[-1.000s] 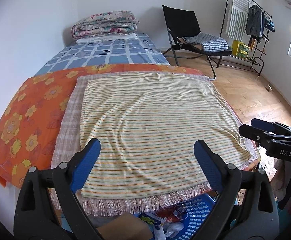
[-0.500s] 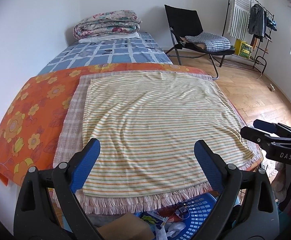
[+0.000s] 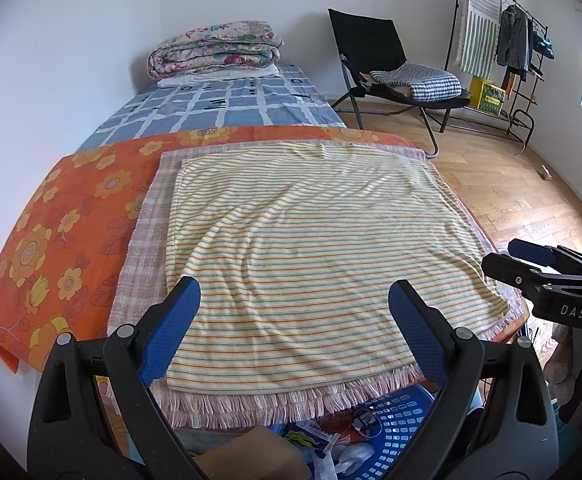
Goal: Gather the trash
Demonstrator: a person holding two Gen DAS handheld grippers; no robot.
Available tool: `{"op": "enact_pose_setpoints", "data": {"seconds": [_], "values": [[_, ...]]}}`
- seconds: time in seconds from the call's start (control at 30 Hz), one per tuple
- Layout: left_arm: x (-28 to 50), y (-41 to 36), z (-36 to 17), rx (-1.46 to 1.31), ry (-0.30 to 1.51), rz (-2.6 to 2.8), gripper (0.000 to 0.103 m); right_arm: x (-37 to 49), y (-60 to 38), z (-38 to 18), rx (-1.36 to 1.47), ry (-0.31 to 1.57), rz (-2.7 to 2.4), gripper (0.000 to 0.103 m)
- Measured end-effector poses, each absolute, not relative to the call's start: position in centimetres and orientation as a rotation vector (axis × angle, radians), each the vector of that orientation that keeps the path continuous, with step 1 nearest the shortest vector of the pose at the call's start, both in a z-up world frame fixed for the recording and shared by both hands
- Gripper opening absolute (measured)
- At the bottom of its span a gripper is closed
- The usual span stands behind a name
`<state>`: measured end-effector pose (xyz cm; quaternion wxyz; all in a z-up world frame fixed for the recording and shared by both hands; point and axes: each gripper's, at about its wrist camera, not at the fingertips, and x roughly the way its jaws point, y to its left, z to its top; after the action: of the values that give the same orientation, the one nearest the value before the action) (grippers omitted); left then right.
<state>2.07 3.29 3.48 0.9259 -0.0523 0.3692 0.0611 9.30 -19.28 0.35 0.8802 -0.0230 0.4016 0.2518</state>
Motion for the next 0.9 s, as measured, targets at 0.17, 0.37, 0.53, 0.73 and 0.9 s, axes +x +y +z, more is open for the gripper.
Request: {"op": "enact_pose_setpoints", "data": {"seconds": [0.17, 0.37, 0.53, 0.73, 0.9], "values": [[2.0, 3.5, 3.5, -0.106, 0.758, 0.131, 0.097, 9.3, -19.3, 0.3, -0.048, 0.839, 0.524, 0.077], [1.9, 3.7, 3.5, -0.102, 0.758, 0.132, 0.097, 9.2, -19.5, -0.1, -0.047, 0.844, 0.522, 0.077], [2.0, 3.6, 3.5, -0.104, 0.759, 0.131, 0.097, 9.2, -19.5, -0.3, -0.048, 0.846, 0.522, 0.077], [1.7, 4.4, 3.2, -0.120, 0.768, 0.129, 0.097, 9.2, -19.6, -0.5, -0.050, 0.853, 0.522, 0.077], [1.7, 4.5, 3.3, -0.116, 0.767, 0.130, 0.097, 9.2, -19.6, -0.5, -0.050, 0.855, 0.523, 0.077]]}}
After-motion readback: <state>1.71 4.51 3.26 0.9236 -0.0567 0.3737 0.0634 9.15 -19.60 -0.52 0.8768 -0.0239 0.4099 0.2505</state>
